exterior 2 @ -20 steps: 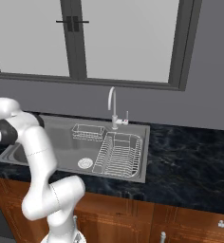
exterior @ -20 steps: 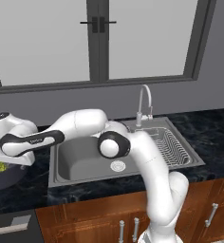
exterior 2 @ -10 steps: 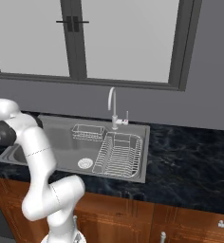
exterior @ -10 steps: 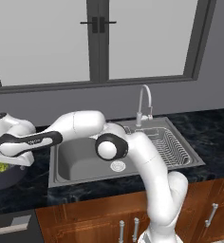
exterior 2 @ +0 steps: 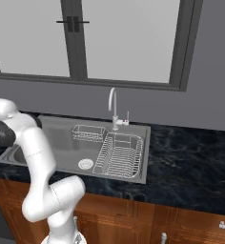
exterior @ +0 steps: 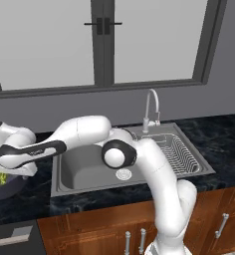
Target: Dump the broccoli from the pot into the sink. Then turn on the water and wash the broccoli. Then turn off the water and put the broccoli back in the pot.
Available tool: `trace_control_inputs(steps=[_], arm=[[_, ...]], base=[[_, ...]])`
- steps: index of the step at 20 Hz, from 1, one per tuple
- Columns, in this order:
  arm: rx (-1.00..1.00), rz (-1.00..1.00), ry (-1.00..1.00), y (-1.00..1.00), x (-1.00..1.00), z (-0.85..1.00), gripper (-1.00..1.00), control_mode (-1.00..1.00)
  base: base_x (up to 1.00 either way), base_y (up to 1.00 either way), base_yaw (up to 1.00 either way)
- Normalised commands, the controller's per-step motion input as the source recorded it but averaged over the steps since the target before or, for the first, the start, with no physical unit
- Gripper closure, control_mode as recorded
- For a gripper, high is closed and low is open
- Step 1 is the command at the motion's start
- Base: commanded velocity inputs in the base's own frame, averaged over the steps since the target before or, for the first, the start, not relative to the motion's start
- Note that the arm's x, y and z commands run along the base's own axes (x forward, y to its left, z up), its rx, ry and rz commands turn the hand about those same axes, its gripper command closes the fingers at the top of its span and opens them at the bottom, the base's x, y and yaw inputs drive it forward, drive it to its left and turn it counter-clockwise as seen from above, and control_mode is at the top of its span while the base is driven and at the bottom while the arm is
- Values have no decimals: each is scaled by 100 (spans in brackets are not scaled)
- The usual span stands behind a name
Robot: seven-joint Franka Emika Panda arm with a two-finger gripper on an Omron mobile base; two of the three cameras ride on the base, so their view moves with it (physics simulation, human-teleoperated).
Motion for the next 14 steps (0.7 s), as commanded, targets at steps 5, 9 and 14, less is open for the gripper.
trace_control_inputs(steps=[5, 9, 14], arm=[[2, -3, -11, -70, -4, -2, 100, -100], [10, -19, 0, -64, 0, 14, 100, -100], [11, -21, 0, -62, 0, 38, 100, -100]], base=[[0, 0, 0], [0, 0, 0], [0, 0, 0]])
